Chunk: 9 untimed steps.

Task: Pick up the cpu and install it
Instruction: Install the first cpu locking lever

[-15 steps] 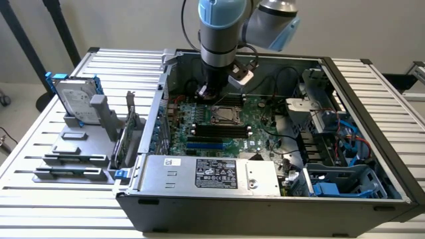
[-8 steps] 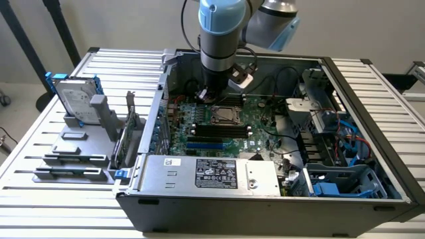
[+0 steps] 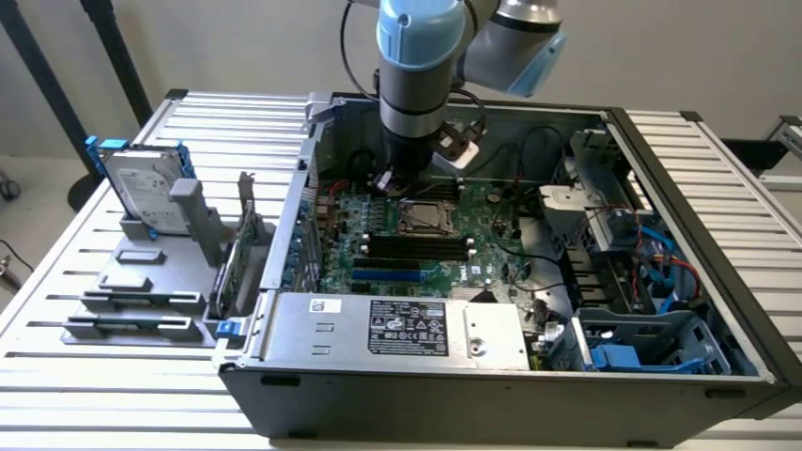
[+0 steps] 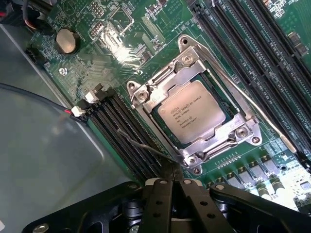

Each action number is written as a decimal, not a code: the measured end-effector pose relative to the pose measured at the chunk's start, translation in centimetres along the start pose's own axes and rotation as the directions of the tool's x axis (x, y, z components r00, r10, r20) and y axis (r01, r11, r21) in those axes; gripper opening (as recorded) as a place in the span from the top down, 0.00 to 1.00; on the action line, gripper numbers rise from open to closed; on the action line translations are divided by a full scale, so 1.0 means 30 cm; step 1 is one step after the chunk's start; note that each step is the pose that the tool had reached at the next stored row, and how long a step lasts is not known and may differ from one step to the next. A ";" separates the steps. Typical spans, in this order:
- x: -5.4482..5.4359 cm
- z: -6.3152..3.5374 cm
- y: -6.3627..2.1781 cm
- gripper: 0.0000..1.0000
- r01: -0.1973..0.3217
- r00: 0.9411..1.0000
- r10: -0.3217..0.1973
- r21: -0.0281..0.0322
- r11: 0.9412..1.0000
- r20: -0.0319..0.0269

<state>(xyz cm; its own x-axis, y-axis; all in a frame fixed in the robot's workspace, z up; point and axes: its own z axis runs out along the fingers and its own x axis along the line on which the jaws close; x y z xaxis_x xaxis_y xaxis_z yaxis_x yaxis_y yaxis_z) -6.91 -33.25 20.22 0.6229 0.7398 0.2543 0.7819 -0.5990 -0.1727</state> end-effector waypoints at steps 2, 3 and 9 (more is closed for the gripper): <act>0.004 0.001 0.005 0.89 0.005 1.000 -0.005 0.002 1.000 0.001; 0.005 0.002 0.007 0.89 0.007 1.000 -0.007 0.002 1.000 0.001; 0.011 0.008 0.017 0.89 0.014 1.000 -0.014 0.002 1.000 0.005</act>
<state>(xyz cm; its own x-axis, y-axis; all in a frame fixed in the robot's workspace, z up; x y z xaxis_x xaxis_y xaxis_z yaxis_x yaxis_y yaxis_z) -6.30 -33.25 19.98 0.6118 0.7498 0.2520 0.7908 -0.5878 -0.1708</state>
